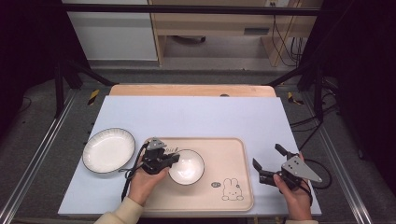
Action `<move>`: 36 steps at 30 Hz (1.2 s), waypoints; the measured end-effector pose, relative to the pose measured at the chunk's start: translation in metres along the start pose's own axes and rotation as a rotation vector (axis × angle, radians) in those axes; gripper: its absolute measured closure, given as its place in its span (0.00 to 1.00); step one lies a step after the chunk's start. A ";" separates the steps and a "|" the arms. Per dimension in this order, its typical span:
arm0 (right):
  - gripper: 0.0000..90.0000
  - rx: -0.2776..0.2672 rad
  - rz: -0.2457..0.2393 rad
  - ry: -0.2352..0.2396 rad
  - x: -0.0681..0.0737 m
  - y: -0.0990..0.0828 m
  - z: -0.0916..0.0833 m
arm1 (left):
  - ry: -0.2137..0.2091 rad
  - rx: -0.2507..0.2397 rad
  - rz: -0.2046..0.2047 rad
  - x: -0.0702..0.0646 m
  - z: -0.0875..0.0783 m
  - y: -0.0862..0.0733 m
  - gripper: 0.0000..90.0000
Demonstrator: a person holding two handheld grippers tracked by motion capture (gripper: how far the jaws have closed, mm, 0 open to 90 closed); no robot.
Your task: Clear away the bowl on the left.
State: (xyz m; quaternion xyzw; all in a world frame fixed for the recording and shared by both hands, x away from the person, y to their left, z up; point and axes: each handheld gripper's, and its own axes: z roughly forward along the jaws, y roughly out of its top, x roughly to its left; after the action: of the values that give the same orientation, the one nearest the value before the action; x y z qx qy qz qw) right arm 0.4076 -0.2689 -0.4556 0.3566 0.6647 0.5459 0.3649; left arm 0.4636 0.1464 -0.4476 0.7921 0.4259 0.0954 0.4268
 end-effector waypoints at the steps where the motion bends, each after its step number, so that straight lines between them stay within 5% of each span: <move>1: 0.04 0.000 0.000 0.000 0.000 0.000 0.000 | -0.002 0.003 -0.004 0.000 0.001 0.000 0.90; 36: 0.04 0.005 0.000 0.005 0.001 0.000 0.001 | 0.003 0.045 -0.006 0.006 0.006 0.001 0.91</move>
State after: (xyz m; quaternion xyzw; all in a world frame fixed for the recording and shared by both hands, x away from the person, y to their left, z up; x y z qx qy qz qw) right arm 0.4078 -0.2679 -0.4559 0.3563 0.6668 0.5450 0.3624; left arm 0.4708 0.1473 -0.4520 0.8000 0.4309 0.0856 0.4086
